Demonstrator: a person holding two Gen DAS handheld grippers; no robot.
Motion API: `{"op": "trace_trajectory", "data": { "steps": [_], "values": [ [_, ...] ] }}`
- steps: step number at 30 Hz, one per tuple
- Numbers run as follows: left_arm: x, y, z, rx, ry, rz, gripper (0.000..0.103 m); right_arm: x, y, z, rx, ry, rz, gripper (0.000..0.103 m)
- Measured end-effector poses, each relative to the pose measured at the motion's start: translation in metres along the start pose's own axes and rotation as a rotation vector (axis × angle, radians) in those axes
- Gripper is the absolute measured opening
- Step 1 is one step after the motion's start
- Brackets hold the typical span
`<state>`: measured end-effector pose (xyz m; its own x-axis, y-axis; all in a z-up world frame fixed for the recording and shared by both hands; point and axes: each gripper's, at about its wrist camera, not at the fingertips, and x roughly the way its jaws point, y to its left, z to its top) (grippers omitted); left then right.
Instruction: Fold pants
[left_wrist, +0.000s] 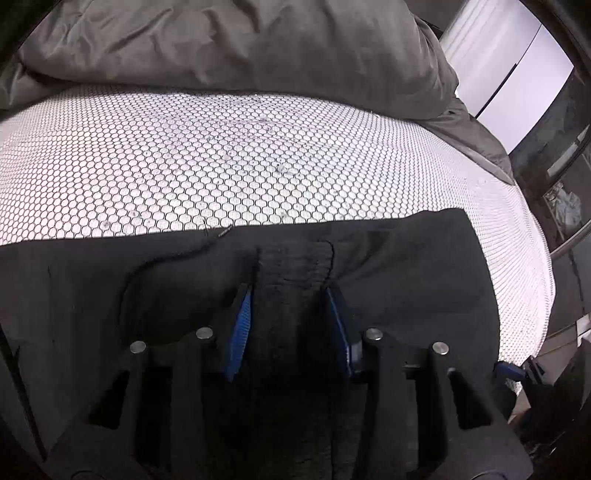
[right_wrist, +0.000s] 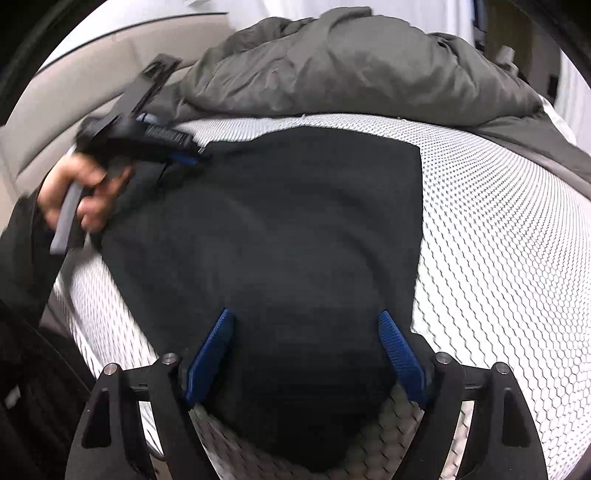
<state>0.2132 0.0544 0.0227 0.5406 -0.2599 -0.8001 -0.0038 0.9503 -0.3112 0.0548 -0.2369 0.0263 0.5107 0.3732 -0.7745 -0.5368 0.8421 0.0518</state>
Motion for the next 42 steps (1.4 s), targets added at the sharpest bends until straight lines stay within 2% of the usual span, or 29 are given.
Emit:
{"op": "trace_trajectory", "data": {
  "steps": [2, 5, 9, 10, 12, 13, 15, 16, 17, 18, 19, 20, 21, 23, 27, 30, 33, 35, 37, 40, 41, 42],
  "values": [
    [-0.002, 0.001, 0.002, -0.011, -0.014, 0.008, 0.037, -0.009, -0.009, -0.008, 0.014, -0.006, 0.022, 0.082],
    [-0.005, 0.002, 0.001, -0.019, -0.024, 0.038, 0.044, -0.019, -0.022, -0.013, 0.071, -0.028, 0.04, 0.082],
    [-0.046, -0.007, -0.009, 0.016, -0.109, 0.136, 0.046, -0.038, -0.032, -0.013, 0.136, -0.114, 0.056, 0.082],
    [-0.055, -0.01, -0.013, 0.017, -0.131, 0.136, 0.049, -0.04, -0.034, -0.013, 0.149, -0.123, 0.067, 0.082],
    [-0.074, -0.024, -0.029, 0.021, -0.192, 0.122, 0.065, -0.042, -0.037, -0.017, 0.18, -0.12, 0.071, 0.081],
    [-0.077, -0.032, -0.037, 0.04, -0.201, 0.11, 0.066, -0.042, -0.038, -0.021, 0.205, -0.111, 0.075, 0.079],
    [-0.075, -0.06, -0.055, 0.1, -0.194, 0.07, 0.067, -0.04, -0.041, -0.027, 0.261, -0.09, 0.08, 0.069],
    [-0.063, -0.077, -0.064, 0.136, -0.177, 0.049, 0.067, -0.04, -0.042, -0.029, 0.276, -0.085, 0.081, 0.067],
    [-0.052, -0.094, -0.074, 0.194, -0.148, 0.034, 0.067, -0.04, -0.042, -0.029, 0.286, -0.082, 0.082, 0.059],
    [-0.035, -0.113, -0.085, 0.294, -0.099, 0.052, 0.067, -0.041, -0.041, -0.03, 0.294, -0.082, 0.088, 0.051],
    [-0.023, -0.124, -0.092, 0.345, -0.074, 0.088, 0.067, -0.041, -0.039, -0.032, 0.298, -0.078, 0.098, 0.045],
    [-0.011, -0.129, -0.099, 0.392, -0.054, 0.149, 0.067, -0.041, -0.036, -0.035, 0.294, -0.067, 0.1, 0.027],
    [0.001, -0.132, -0.103, 0.426, -0.048, 0.213, 0.068, -0.04, -0.034, -0.038, 0.29, -0.057, 0.092, 0.025],
    [0.008, -0.133, -0.102, 0.443, -0.061, 0.256, 0.079, -0.044, -0.03, -0.048, 0.295, -0.037, 0.082, 0.022],
    [0.004, -0.127, -0.095, 0.385, -0.056, 0.221, 0.079, -0.059, -0.029, -0.066, 0.333, -0.034, 0.12, 0.023],
    [0.002, -0.126, -0.097, 0.387, -0.064, 0.208, 0.079, -0.071, -0.033, -0.07, 0.363, -0.093, 0.154, 0.027],
    [0.001, -0.122, -0.103, 0.398, -0.069, 0.214, 0.079, -0.075, -0.04, -0.066, 0.408, -0.154, 0.119, 0.027],
    [0.003, -0.118, -0.101, 0.392, -0.071, 0.209, 0.079, -0.069, -0.043, -0.067, 0.436, -0.181, -0.001, 0.028],
    [0.004, -0.116, -0.102, 0.389, -0.069, 0.202, 0.079, -0.055, -0.041, -0.07, 0.422, -0.105, -0.028, 0.029],
    [-0.003, -0.112, -0.103, 0.371, -0.073, 0.198, 0.078, -0.058, -0.033, -0.072, 0.39, -0.102, -0.068, 0.028],
    [-0.014, -0.111, -0.104, 0.344, -0.085, 0.189, 0.078, -0.064, -0.031, -0.072, 0.396, -0.121, -0.078, 0.032],
    [-0.034, -0.106, -0.105, 0.306, -0.121, 0.132, 0.078, -0.07, -0.029, -0.072, 0.404, -0.143, -0.101, 0.04]
  ]
}}
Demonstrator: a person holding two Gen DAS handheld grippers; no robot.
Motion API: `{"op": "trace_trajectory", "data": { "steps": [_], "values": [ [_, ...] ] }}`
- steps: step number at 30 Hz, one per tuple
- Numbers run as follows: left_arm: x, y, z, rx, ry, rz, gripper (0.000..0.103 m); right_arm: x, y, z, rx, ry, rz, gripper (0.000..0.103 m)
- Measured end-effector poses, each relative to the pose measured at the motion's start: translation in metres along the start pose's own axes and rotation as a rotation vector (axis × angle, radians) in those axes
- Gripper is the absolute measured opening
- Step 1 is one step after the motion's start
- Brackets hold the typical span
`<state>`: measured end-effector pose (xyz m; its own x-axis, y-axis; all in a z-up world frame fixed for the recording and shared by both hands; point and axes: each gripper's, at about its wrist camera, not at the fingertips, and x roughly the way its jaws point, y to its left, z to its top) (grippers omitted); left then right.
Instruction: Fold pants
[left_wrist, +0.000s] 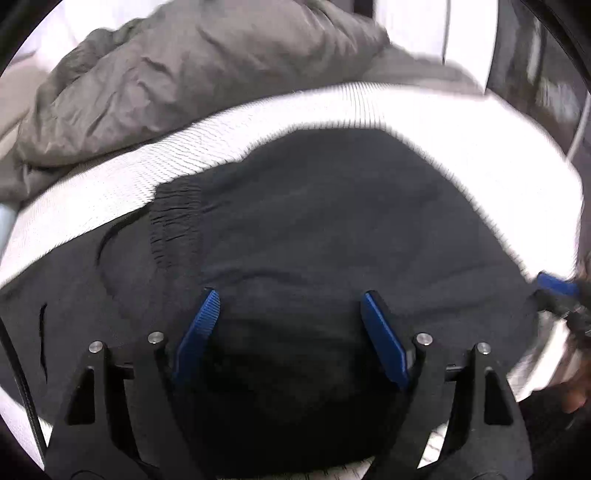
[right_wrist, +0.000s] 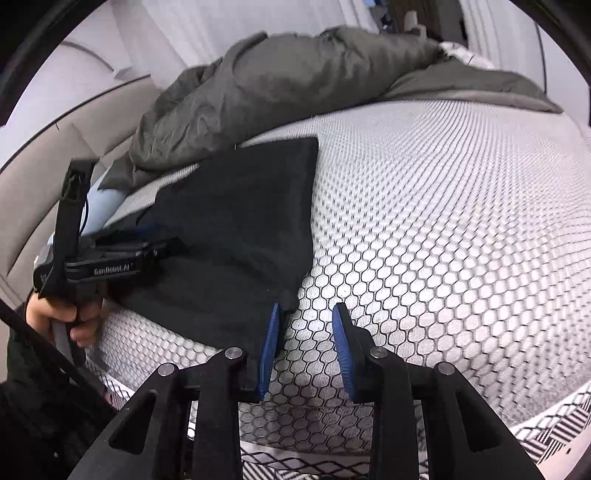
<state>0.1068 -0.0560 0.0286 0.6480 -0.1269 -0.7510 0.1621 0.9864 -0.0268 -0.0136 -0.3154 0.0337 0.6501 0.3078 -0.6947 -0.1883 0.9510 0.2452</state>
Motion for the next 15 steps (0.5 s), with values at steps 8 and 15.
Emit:
{"op": "trace_trajectory", "data": {
  "steps": [8, 15],
  "values": [
    [-0.096, 0.102, -0.033, -0.266, -0.244, -0.044, 0.084, -0.009, 0.06, 0.029, -0.129, -0.145, -0.063, 0.101],
    [-0.1, 0.228, -0.09, -0.671, -0.188, 0.096, 0.094, 0.065, 0.116, 0.068, -0.221, -0.032, 0.066, 0.101]
  ]
}}
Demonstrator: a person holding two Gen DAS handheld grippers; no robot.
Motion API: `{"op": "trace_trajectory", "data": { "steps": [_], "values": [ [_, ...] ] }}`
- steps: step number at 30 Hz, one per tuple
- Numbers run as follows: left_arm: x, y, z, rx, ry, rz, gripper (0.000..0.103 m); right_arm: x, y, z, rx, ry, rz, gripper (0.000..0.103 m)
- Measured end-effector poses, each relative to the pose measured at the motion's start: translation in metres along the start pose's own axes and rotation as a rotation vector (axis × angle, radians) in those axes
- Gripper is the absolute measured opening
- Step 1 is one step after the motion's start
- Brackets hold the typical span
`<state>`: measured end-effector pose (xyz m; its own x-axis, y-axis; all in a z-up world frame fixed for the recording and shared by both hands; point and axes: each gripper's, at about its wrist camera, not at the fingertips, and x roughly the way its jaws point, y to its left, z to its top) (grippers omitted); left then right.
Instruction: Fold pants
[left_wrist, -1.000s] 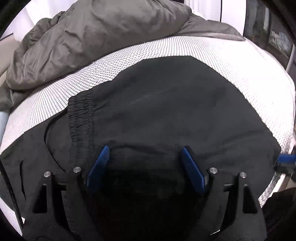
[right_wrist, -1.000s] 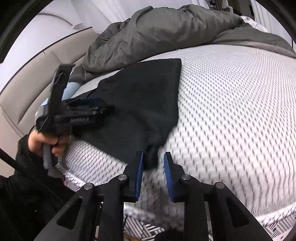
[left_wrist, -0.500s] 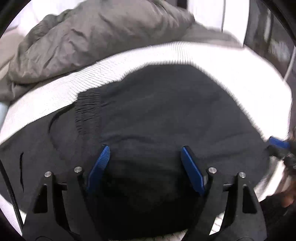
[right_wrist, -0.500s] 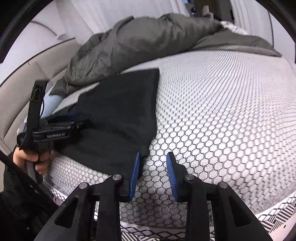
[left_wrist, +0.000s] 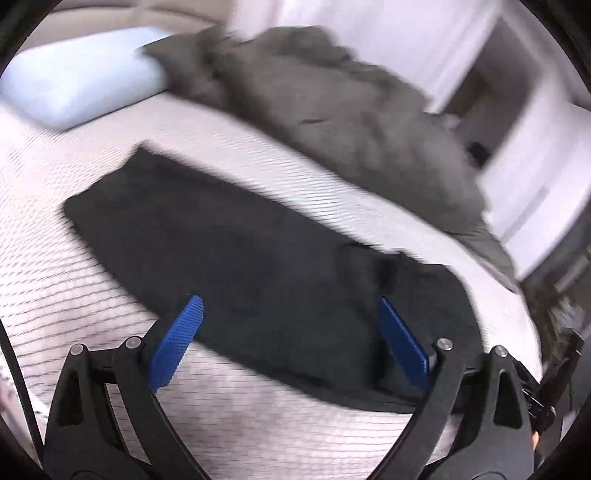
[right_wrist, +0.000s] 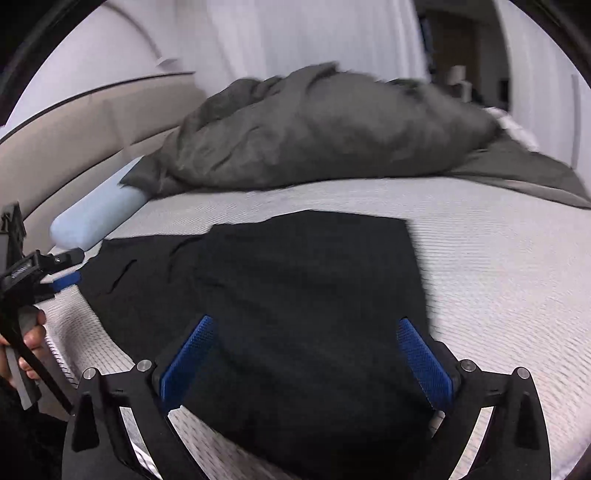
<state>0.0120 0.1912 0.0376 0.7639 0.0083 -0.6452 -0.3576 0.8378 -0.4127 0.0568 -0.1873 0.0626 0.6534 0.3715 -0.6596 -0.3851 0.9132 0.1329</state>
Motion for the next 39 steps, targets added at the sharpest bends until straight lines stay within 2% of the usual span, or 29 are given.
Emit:
{"op": "trace_trajectory", "data": {
  "steps": [4, 6, 8, 12, 16, 20, 22, 23, 24, 25, 27, 29, 32, 35, 37, 38, 39],
  "values": [
    [0.016, 0.025, -0.002, -0.016, 0.04, 0.138, 0.094, 0.058, 0.019, -0.005, -0.042, 0.198, -0.01, 0.101],
    [0.024, 0.032, 0.001, -0.045, 0.06, 0.146, 0.094, 0.067, 0.028, -0.014, -0.103, 0.199, -0.066, 0.101],
    [0.031, 0.035, 0.002, -0.059, 0.072, 0.163, 0.094, 0.063, 0.034, -0.016, -0.184, 0.186, -0.086, 0.101],
    [0.041, 0.033, 0.003, -0.025, 0.083, 0.189, 0.094, 0.05, 0.015, -0.021, -0.133, 0.179, -0.087, 0.101],
    [0.046, 0.034, 0.003, -0.045, 0.1, 0.162, 0.094, 0.038, 0.016, -0.03, -0.16, 0.155, -0.113, 0.101],
    [0.044, 0.044, 0.008, -0.165, 0.097, 0.076, 0.094, 0.042, 0.017, -0.028, -0.178, 0.148, -0.125, 0.101],
    [0.047, 0.052, 0.016, -0.227, 0.079, 0.048, 0.089, 0.04, 0.017, -0.03, -0.175, 0.149, -0.124, 0.101],
    [0.05, 0.057, 0.023, -0.262, 0.067, 0.035, 0.082, 0.039, 0.016, -0.03, -0.176, 0.149, -0.124, 0.101],
    [0.053, 0.064, 0.027, -0.304, 0.056, 0.017, 0.069, 0.039, 0.017, -0.03, -0.177, 0.148, -0.127, 0.101],
    [0.057, 0.071, 0.033, -0.342, 0.05, 0.007, 0.06, 0.039, 0.016, -0.028, -0.178, 0.148, -0.126, 0.101],
    [0.065, 0.087, 0.039, -0.422, 0.038, 0.005, 0.011, 0.038, 0.014, -0.028, -0.175, 0.145, -0.12, 0.102],
    [0.062, 0.09, 0.043, -0.422, 0.015, 0.014, 0.003, 0.037, 0.013, -0.028, -0.168, 0.141, -0.111, 0.102],
    [0.028, 0.053, 0.054, -0.293, -0.114, 0.014, 0.002, 0.034, 0.012, -0.028, -0.171, 0.136, -0.104, 0.102],
    [-0.019, -0.037, 0.054, -0.036, -0.223, -0.038, 0.002, 0.025, 0.008, -0.029, -0.165, 0.117, -0.096, 0.102],
    [-0.032, -0.096, 0.043, 0.122, -0.235, -0.077, 0.002, 0.018, 0.002, -0.029, -0.156, 0.099, -0.093, 0.102],
    [-0.034, -0.137, 0.031, 0.223, -0.218, -0.121, 0.002, 0.014, -0.004, -0.03, -0.147, 0.089, -0.1, 0.102],
    [-0.03, -0.165, 0.02, 0.282, -0.188, -0.16, 0.002, 0.01, -0.011, -0.03, -0.135, 0.081, -0.11, 0.102]
  ]
}}
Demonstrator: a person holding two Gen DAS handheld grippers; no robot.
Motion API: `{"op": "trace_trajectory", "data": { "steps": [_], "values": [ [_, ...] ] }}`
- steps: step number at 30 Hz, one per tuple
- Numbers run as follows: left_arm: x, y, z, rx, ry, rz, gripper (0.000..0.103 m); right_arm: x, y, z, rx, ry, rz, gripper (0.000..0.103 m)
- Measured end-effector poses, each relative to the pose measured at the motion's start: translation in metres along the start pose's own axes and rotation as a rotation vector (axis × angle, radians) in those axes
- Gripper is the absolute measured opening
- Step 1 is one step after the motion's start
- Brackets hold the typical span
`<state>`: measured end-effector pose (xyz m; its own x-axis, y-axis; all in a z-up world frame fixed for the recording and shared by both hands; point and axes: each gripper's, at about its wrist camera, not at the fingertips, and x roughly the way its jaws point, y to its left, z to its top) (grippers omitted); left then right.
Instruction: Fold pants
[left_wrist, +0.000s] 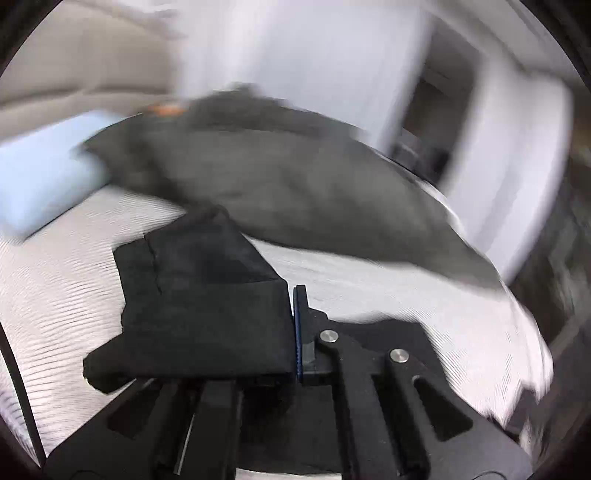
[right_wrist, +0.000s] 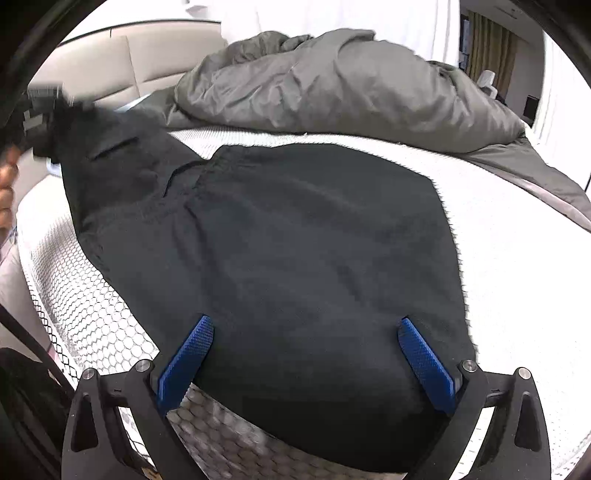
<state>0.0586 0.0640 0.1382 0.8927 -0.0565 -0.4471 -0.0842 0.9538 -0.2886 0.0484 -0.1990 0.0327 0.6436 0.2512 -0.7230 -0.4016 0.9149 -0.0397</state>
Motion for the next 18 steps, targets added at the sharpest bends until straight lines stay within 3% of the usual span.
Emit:
{"op": "trace_trajectory", "data": {
  "steps": [3, 5, 6, 7, 9, 10, 13, 18],
  "values": [
    [0.04, -0.088, -0.032, 0.16, 0.177, -0.177, 0.007, -0.011, -0.029, -0.004, 0.079, -0.021, -0.041, 0.102],
    [0.059, -0.119, -0.056, 0.254, 0.298, -0.221, 0.014, -0.021, -0.058, -0.01, 0.18, -0.038, -0.068, 0.102],
    [0.065, -0.131, -0.073, 0.308, 0.339, -0.207, 0.026, -0.025, -0.075, -0.016, 0.242, -0.042, -0.072, 0.102],
    [0.067, -0.135, -0.082, 0.337, 0.346, -0.19, 0.033, -0.028, -0.086, -0.019, 0.284, -0.041, -0.077, 0.102],
    [0.063, -0.139, -0.1, 0.398, 0.323, -0.165, 0.058, -0.031, -0.107, -0.028, 0.354, -0.031, -0.093, 0.102],
    [0.061, -0.138, -0.105, 0.422, 0.305, -0.146, 0.062, -0.032, -0.116, -0.032, 0.375, -0.024, -0.101, 0.102],
    [0.063, -0.143, -0.119, 0.464, 0.302, -0.131, 0.063, -0.034, -0.128, -0.034, 0.406, -0.03, -0.107, 0.102],
    [0.065, -0.139, -0.119, 0.45, 0.298, -0.118, 0.063, -0.034, -0.125, -0.024, 0.396, -0.046, -0.084, 0.102]
  ]
}}
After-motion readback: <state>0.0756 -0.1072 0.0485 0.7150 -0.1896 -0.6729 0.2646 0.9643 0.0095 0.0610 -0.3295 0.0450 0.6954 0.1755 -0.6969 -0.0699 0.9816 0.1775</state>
